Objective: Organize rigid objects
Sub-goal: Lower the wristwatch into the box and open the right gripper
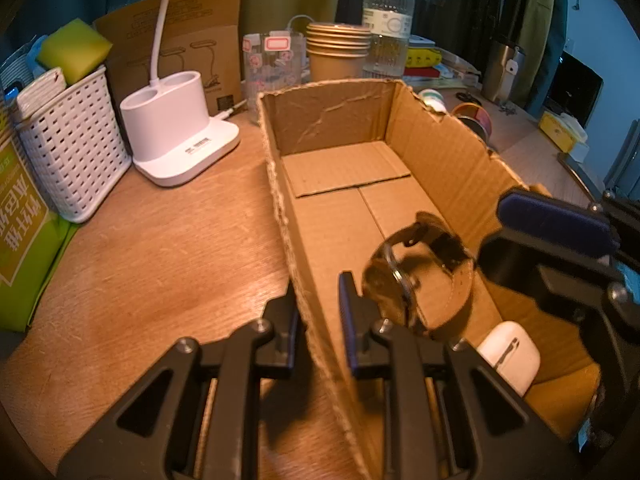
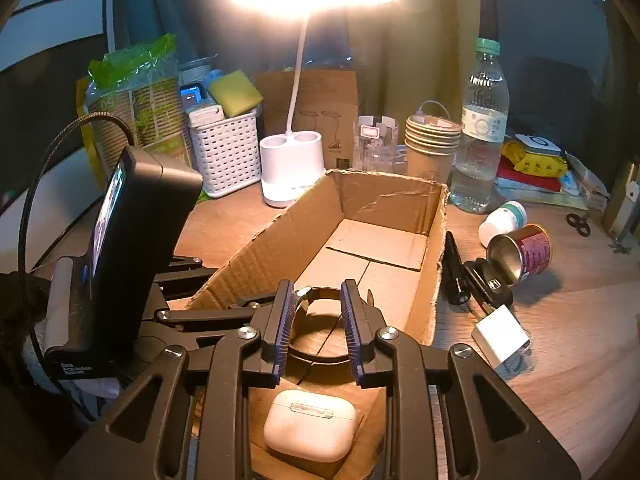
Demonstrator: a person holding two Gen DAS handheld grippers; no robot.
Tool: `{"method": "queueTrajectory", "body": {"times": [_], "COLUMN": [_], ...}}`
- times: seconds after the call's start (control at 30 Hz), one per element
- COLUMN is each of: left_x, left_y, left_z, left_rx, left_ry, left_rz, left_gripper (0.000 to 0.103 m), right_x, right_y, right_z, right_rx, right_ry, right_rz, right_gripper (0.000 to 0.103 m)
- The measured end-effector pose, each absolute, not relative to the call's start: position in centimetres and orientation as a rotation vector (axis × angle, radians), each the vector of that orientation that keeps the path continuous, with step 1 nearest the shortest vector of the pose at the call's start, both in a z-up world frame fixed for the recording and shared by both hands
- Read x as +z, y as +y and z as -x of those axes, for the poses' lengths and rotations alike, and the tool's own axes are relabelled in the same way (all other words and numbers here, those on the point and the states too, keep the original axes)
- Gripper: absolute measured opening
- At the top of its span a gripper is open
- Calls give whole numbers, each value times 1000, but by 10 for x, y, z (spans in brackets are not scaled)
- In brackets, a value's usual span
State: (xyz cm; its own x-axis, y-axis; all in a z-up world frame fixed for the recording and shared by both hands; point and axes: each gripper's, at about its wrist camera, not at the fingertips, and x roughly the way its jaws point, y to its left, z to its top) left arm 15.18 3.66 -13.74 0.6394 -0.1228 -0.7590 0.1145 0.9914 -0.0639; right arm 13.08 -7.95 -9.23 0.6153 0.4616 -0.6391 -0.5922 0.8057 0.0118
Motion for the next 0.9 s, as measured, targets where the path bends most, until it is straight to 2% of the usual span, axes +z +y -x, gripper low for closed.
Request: {"method": "queueTrajectory", "body": {"times": [0.23, 0.3, 0.37, 0.9], "left_x": [-137, -138, -137, -138], "left_y": [36, 36, 37, 36], "left_z": [-152, -152, -152, -152], "left_rx": [-135, -136, -136, -136], "left_ry": [867, 867, 867, 866], "left_rz": [10, 10, 10, 10], "left_gripper": [18, 18, 18, 18], "right_x": [-81, -79, -77, -70], "right_y": [-90, -93, -97, -111], "right_z": [-129, -128, -128, -128], "right_rx": [585, 574, 566, 523], "right_ry": [637, 630, 624, 598], "right_rz": [194, 191, 186, 170], "right_gripper": [28, 34, 36, 39]}}
